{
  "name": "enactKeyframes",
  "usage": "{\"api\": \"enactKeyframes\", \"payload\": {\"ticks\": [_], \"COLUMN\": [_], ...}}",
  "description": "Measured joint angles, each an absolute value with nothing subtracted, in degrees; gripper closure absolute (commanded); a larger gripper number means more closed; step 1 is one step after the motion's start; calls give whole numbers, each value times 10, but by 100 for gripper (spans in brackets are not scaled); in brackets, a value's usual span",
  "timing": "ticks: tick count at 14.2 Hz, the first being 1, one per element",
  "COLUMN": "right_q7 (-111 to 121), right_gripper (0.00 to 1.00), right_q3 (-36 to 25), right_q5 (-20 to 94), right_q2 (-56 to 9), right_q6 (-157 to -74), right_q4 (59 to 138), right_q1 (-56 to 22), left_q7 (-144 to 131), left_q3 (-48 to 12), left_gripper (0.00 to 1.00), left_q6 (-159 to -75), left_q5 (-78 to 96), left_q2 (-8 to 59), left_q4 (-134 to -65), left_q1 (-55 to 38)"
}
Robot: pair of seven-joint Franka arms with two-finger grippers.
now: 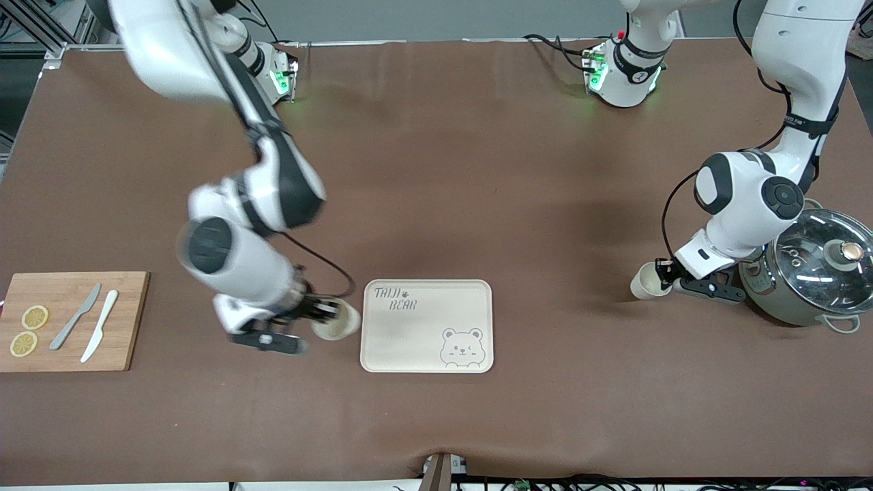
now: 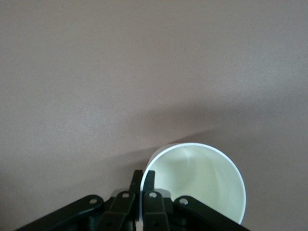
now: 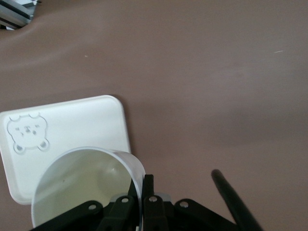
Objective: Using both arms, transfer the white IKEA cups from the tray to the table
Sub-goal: 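Lower the cup beside the pot while the right gripper carries its cup away, then set the cup down with the left gripper while the right gripper lowers its cup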
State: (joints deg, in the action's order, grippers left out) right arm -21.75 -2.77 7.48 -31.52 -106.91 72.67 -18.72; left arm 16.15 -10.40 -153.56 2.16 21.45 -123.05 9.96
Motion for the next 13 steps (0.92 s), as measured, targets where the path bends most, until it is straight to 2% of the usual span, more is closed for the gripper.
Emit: {"api": "enactKeyframes", "payload": {"ticks": [2, 4, 5, 6, 11, 13], "right_q7": [-95, 24, 77, 117, 151, 151], "right_gripper": [100, 100, 100, 100, 100, 100], "right_q3": [-29, -30, -30, -29, -22, -18], "right_q5": [75, 75, 75, 75, 75, 75], "right_q2": [-259, -243, -245, -249, -285, -309], "right_q6": [-991, -972, -973, -981, -1110, -1163], "right_q4": [733, 745, 751, 760, 833, 859], "right_q1": [-112, -41, -9, 15, 37, 32], "left_q7": [161, 162, 163, 166, 174, 174], "left_q3": [-104, -104, -105, -105, -106, -106], "left_gripper": [100, 100, 68, 1, 0, 0], "left_q6": [-1548, -1558, -1561, -1562, -1561, -1531], "left_q5": [22, 22, 22, 22, 22, 22], "left_q2": [222, 231, 233, 234, 232, 221], "left_q4": [-1230, -1230, -1230, -1229, -1219, -1212], "left_q1": [100, 99, 99, 99, 98, 98]}}
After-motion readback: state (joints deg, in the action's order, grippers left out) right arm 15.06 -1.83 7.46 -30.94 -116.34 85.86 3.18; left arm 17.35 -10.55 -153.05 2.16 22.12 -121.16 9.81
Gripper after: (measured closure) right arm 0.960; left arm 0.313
